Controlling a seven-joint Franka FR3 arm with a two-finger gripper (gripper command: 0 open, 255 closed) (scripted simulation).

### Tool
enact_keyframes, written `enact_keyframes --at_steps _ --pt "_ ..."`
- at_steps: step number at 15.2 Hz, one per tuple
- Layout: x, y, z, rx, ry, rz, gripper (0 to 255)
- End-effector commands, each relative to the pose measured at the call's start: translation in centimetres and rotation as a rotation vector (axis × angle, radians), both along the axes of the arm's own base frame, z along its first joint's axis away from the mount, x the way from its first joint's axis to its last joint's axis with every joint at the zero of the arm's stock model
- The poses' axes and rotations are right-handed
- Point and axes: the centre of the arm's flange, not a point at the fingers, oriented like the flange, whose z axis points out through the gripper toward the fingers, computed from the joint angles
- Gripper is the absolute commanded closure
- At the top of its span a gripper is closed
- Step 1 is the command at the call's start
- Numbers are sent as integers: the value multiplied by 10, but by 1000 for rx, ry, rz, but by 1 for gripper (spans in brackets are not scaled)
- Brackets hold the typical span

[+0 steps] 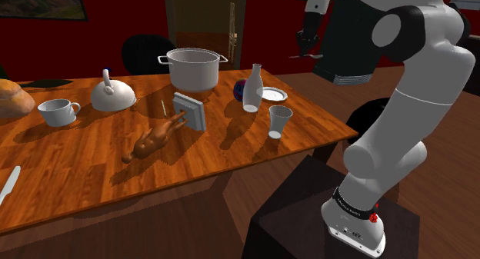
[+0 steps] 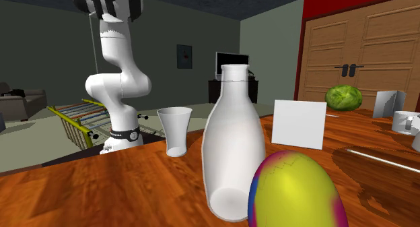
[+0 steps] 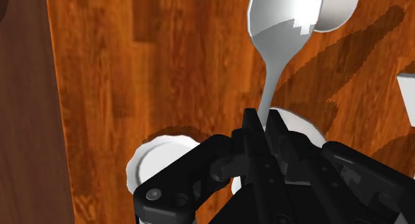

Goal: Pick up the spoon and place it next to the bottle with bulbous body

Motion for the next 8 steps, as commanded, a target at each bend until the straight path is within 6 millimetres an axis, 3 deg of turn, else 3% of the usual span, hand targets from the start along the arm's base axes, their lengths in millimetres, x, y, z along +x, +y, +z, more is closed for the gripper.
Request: enact_keyframes --at_steps 1,8 --pt "-7 -27 1 0 0 2 255" --pt "-7 -27 -36 0 0 2 255"
